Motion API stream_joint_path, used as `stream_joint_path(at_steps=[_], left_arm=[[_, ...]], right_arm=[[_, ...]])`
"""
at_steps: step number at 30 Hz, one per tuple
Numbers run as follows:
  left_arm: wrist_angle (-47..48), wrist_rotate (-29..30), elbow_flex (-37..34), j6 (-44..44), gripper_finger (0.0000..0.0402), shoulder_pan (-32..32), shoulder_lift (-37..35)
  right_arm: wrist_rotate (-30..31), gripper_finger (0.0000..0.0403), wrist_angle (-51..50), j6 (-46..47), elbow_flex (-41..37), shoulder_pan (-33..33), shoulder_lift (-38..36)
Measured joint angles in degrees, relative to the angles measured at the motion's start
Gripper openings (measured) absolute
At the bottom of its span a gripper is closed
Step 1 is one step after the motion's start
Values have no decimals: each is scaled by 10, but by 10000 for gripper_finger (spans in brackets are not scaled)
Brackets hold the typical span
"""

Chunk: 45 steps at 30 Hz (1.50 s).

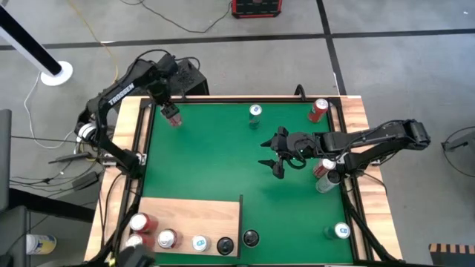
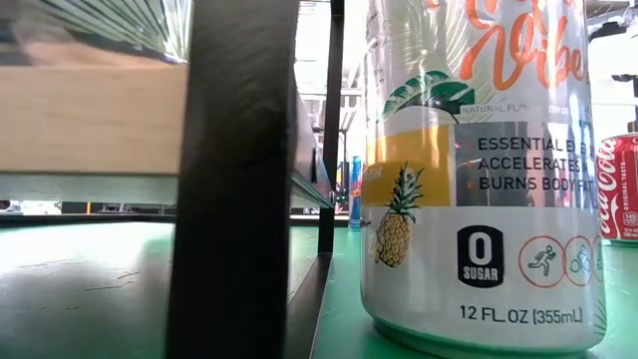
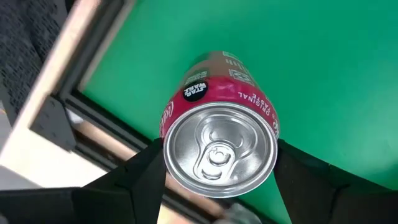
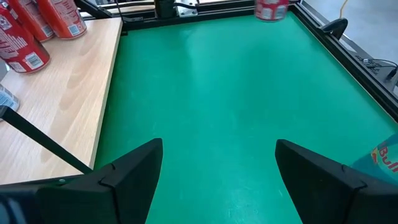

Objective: Place canned beverage on shelf
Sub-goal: Put the left red soda can on the shelf aligned with the other red soda can

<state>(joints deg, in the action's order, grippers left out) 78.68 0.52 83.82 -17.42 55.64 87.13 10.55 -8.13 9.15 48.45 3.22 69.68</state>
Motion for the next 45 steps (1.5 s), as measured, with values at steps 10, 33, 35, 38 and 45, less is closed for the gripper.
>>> stream_joint_path(at_steps=[10,33,35,38,45], left_arm=[[35,-40,6,82,233,-140,-66],[88,-63,6,546,232,-621,-114],[82,-60,5,595,232,-667,-111],[59,-58,5,664,232,-729,-107],[7,-43,5,801,232,-826,-92]], right_arm=[[0,335,11,10,0,0,0],[0,335,11,45,0,0,0],[0,335,11,45,0,0,0],[0,335,13,44,0,0,0],[0,335,13,40,0,-11,0]])
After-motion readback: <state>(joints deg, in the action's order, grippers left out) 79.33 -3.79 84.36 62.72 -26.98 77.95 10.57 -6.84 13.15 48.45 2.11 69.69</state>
